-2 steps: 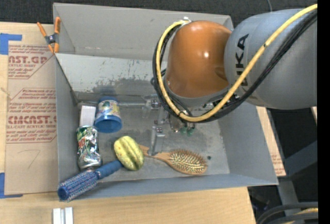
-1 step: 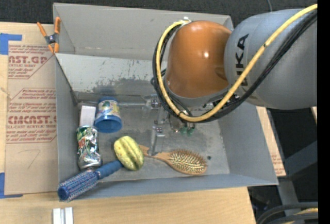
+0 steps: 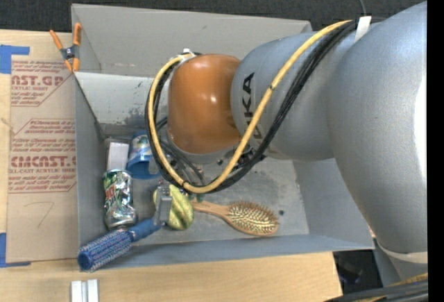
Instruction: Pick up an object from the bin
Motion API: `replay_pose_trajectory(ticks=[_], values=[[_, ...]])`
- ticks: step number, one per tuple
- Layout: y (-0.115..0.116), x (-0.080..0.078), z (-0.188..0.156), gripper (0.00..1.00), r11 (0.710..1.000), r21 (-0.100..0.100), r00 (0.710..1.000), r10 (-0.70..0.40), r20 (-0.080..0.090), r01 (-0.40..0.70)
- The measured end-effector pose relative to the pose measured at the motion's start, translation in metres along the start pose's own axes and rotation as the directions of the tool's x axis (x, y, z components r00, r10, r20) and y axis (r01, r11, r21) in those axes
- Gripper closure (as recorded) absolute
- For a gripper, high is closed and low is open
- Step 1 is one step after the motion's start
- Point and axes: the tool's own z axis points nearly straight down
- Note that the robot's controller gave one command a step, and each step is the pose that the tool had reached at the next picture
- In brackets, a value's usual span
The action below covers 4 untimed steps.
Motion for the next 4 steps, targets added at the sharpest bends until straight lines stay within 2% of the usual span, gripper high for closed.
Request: replay_pose_trajectory(ticks=[1,2,3,4], values=[[-0.023,0.016,-0.004,0.0,1.0,0.003,1.0,-0.025,0.004,0.025],[0.01,0.024,0.073,0.0,0.997,0.002,0.997,-0.074,-0.006,0.074],[0.004,-0.002,0.047,0.0,1.0,0.002,1.0,-0.013,0.006,0.013],[0.031,0.001,0.099,0.0,0.996,0.014,0.996,-0.091,-0.007,0.091]])
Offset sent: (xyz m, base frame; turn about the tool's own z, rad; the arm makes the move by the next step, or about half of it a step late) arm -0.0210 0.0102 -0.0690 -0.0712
